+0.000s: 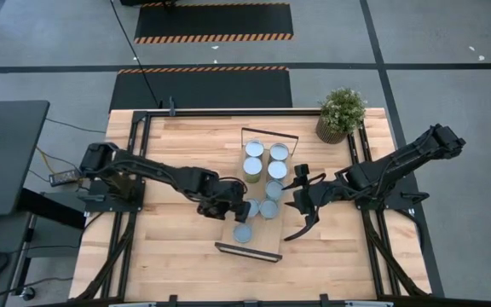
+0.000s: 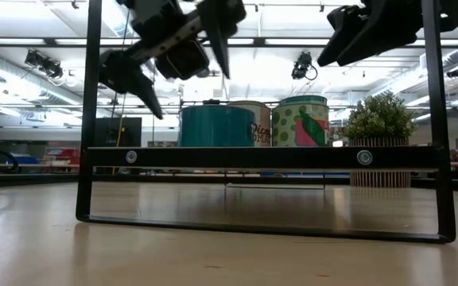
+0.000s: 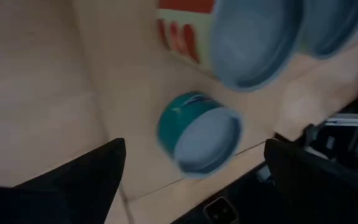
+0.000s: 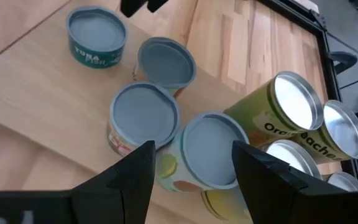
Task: Pick and place cans onto a shelf
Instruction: Put the canned tuna on the shelf
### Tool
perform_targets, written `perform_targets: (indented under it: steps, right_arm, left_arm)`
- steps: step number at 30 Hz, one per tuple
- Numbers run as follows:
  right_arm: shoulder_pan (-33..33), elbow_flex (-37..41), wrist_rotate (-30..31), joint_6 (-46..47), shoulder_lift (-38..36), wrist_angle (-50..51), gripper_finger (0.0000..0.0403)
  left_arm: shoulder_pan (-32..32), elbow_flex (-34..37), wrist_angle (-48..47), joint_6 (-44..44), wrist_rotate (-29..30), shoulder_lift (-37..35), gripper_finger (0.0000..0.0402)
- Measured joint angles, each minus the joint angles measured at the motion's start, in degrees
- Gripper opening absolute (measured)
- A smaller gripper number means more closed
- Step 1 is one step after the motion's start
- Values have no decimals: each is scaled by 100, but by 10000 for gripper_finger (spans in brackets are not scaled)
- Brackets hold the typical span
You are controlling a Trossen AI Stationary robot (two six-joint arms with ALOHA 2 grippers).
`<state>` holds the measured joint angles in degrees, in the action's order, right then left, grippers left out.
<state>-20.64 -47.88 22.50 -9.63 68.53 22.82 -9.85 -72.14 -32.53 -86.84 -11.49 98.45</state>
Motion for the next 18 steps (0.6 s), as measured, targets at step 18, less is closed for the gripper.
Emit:
perform_targets:
  steps: [18]
  right_arm:
    - [4, 0, -7, -105, 4, 31, 220]
  left_arm:
    - [-367, 2, 777, -570, 251, 307, 389]
